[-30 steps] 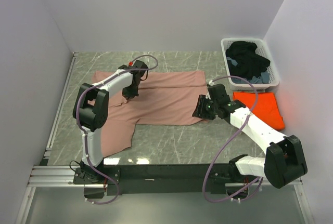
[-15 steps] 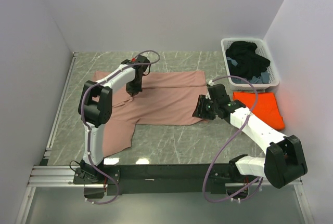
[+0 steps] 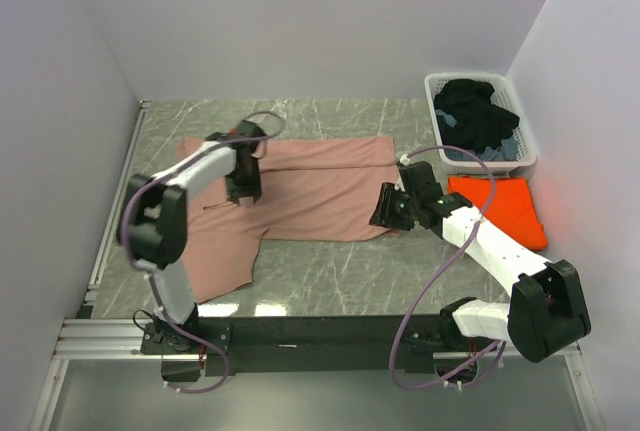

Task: Fold and stack the t-shirts
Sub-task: Fold the tshirt

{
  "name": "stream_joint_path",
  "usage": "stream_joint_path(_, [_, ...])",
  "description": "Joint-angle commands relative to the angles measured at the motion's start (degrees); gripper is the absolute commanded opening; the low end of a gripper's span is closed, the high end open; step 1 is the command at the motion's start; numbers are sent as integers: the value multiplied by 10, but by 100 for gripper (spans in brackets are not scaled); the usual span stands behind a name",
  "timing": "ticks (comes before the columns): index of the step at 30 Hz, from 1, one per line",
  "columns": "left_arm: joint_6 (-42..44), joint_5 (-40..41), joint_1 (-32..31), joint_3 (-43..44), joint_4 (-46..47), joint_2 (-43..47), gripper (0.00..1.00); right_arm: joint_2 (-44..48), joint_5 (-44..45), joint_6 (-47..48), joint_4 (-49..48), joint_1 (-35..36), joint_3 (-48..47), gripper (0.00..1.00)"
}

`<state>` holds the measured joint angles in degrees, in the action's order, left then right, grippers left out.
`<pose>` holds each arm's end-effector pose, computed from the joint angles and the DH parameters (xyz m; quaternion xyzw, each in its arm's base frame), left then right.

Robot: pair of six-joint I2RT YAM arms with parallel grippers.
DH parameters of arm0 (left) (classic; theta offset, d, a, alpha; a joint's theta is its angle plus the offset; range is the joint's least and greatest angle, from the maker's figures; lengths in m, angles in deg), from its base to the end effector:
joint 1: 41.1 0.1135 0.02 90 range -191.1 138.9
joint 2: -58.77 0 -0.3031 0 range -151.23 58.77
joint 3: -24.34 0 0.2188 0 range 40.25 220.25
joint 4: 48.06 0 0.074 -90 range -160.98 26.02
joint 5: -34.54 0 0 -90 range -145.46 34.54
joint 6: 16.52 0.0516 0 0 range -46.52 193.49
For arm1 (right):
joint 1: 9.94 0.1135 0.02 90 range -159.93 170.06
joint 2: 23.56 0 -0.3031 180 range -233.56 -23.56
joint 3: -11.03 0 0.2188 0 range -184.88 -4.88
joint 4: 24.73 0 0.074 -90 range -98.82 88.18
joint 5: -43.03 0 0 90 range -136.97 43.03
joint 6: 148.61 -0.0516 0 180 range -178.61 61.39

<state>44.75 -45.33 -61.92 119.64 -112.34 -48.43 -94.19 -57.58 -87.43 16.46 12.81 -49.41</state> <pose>0.3337 -0.1172 0.2367 -0.0788 0.9858 0.0294 0.1455 0.1924 0.0910 0.2633 0.0192 0.9400 0.2218 0.2585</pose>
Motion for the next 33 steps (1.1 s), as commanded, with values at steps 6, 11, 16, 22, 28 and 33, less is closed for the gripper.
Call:
stream_joint_path(6, [-97,-43,205,-147,137,166,62,2,-18,2,-27,1,8,48])
stream_joint_path(11, [-89,-85,239,-163,172,136,58,8,-19,3,-27,1,11,48])
stream_joint_path(16, [-84,-83,241,-155,178,99,55,10,-18,3,-27,0,16,48])
stream_joint_path(22, [-80,-56,242,-136,158,74,36,13,-12,6,-24,0,16,48])
stream_joint_path(28, [-70,-34,243,-144,142,89,18,13,-10,7,-21,0,14,48])
stream_joint_path(33, [-60,-21,257,-154,131,115,11,12,-7,10,-20,0,11,49])
